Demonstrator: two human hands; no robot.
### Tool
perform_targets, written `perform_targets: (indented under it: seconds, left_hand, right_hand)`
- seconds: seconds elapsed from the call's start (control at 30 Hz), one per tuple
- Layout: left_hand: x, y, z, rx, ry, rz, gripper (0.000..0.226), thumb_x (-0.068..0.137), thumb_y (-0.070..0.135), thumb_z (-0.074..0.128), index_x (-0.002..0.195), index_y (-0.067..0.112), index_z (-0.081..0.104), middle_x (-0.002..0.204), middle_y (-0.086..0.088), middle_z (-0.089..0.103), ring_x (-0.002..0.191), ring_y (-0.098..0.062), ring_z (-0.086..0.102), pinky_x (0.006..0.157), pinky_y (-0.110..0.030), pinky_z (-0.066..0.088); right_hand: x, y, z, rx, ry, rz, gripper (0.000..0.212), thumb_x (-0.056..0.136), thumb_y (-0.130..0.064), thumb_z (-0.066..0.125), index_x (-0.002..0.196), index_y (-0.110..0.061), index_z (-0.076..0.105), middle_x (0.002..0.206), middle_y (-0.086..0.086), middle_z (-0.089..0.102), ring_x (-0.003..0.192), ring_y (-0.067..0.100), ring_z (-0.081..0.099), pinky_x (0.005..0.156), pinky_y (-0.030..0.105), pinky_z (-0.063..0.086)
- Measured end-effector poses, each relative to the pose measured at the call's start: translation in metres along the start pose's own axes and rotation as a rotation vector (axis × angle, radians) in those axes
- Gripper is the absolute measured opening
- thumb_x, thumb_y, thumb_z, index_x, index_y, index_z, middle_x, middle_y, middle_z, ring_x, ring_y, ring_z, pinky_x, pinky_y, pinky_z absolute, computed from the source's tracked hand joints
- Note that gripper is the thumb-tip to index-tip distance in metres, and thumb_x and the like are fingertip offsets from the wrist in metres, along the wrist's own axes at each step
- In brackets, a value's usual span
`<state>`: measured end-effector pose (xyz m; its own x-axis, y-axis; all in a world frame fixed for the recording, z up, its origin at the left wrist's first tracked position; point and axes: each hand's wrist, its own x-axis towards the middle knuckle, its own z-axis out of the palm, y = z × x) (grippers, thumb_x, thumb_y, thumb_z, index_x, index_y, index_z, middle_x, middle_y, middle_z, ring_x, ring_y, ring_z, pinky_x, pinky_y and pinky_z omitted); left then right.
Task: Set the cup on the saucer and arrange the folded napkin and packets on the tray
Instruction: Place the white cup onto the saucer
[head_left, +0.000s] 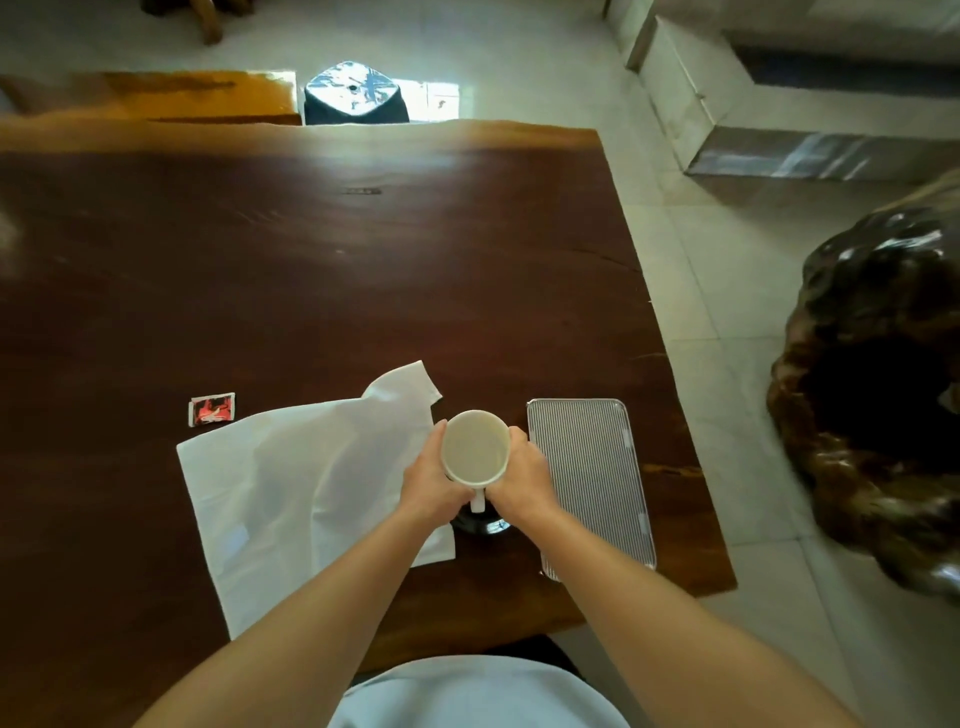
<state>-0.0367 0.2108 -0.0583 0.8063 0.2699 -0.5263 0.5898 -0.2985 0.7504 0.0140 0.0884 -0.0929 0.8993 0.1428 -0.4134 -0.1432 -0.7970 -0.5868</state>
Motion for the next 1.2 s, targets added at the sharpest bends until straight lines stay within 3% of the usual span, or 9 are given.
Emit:
perform_targets:
  seconds: [0.13, 0.33, 0.43, 0.57, 0.73, 0.93, 1.07, 1.2]
  left_hand:
    - [-0.003, 0.001, 0.02, 0.036, 0.013, -0.032, 0.087, 0.071, 0.009, 0.079, 0.146, 0.028, 0.039, 0.125, 0.002, 0.061, 0.119, -0.026, 0.058, 0.096, -0.042, 0.052]
    - [-0.004, -0.014, 0.046, -0.015, 0.065, -0.096, 0.076, 0.077, 0.011, 0.081, 0.142, 0.023, 0.044, 0.118, 0.009, 0.053, 0.115, -0.018, 0.055, 0.091, -0.032, 0.045]
    - [-0.007, -0.025, 0.058, -0.039, 0.087, -0.149, 0.084, 0.077, 0.019, 0.083, 0.148, 0.025, 0.038, 0.135, 0.001, 0.056, 0.127, -0.023, 0.053, 0.101, -0.037, 0.047]
    - [-0.011, -0.033, 0.069, -0.034, 0.1, -0.22, 0.091, 0.086, 0.021, 0.076, 0.159, 0.024, 0.02, 0.152, -0.005, 0.046, 0.137, -0.027, 0.045, 0.11, -0.04, 0.04]
    - [-0.01, -0.04, 0.075, -0.022, 0.101, -0.246, 0.09, 0.089, 0.021, 0.074, 0.159, 0.027, 0.018, 0.15, -0.005, 0.047, 0.134, -0.026, 0.047, 0.107, -0.037, 0.042]
    - [-0.005, -0.044, 0.074, -0.018, 0.113, -0.212, 0.091, 0.087, 0.013, 0.074, 0.159, 0.028, 0.02, 0.147, -0.005, 0.05, 0.13, -0.025, 0.051, 0.099, -0.034, 0.047]
    - [-0.001, -0.042, 0.075, -0.03, 0.12, -0.205, 0.088, 0.088, 0.015, 0.074, 0.158, 0.028, 0.022, 0.147, -0.004, 0.05, 0.131, -0.025, 0.05, 0.101, -0.034, 0.045]
    - [0.004, -0.043, 0.075, -0.026, 0.118, -0.218, 0.088, 0.089, 0.019, 0.074, 0.159, 0.03, 0.02, 0.148, -0.004, 0.05, 0.13, -0.025, 0.051, 0.103, -0.037, 0.045]
  right_hand:
    - [0.001, 0.02, -0.001, -0.002, -0.021, 0.005, 0.049, 0.074, -0.029, 0.079, 0.116, -0.023, 0.053, 0.107, 0.0, 0.059, 0.092, 0.017, 0.062, 0.074, 0.034, 0.055]
    - [0.007, 0.049, 0.007, -0.026, -0.126, -0.021, 0.047, 0.077, -0.026, 0.076, 0.118, -0.022, 0.052, 0.11, 0.001, 0.058, 0.093, 0.017, 0.06, 0.072, 0.032, 0.052]
    - [0.007, 0.061, 0.013, -0.025, -0.17, -0.05, 0.044, 0.081, -0.031, 0.074, 0.119, -0.021, 0.053, 0.11, 0.0, 0.059, 0.095, 0.016, 0.059, 0.077, 0.033, 0.052]
    - [0.002, 0.07, 0.02, -0.012, -0.197, -0.067, 0.043, 0.086, -0.033, 0.071, 0.123, -0.022, 0.052, 0.111, -0.001, 0.059, 0.098, 0.015, 0.059, 0.077, 0.029, 0.047]
    - [0.0, 0.075, 0.022, -0.003, -0.209, -0.052, 0.042, 0.089, -0.026, 0.07, 0.126, -0.02, 0.05, 0.113, 0.0, 0.058, 0.097, 0.012, 0.055, 0.077, 0.026, 0.044]
    - [0.005, 0.072, 0.019, -0.049, -0.233, -0.042, 0.047, 0.084, -0.008, 0.069, 0.125, -0.019, 0.049, 0.113, 0.003, 0.06, 0.103, 0.019, 0.06, 0.085, 0.038, 0.055]
    - [0.006, 0.071, 0.016, -0.035, -0.246, -0.025, 0.05, 0.084, -0.005, 0.068, 0.128, -0.019, 0.048, 0.115, 0.003, 0.06, 0.103, 0.017, 0.058, 0.084, 0.033, 0.054]
    - [0.007, 0.067, 0.012, -0.033, -0.273, -0.008, 0.054, 0.082, 0.0, 0.066, 0.129, -0.019, 0.047, 0.115, 0.004, 0.059, 0.104, 0.019, 0.058, 0.087, 0.038, 0.056]
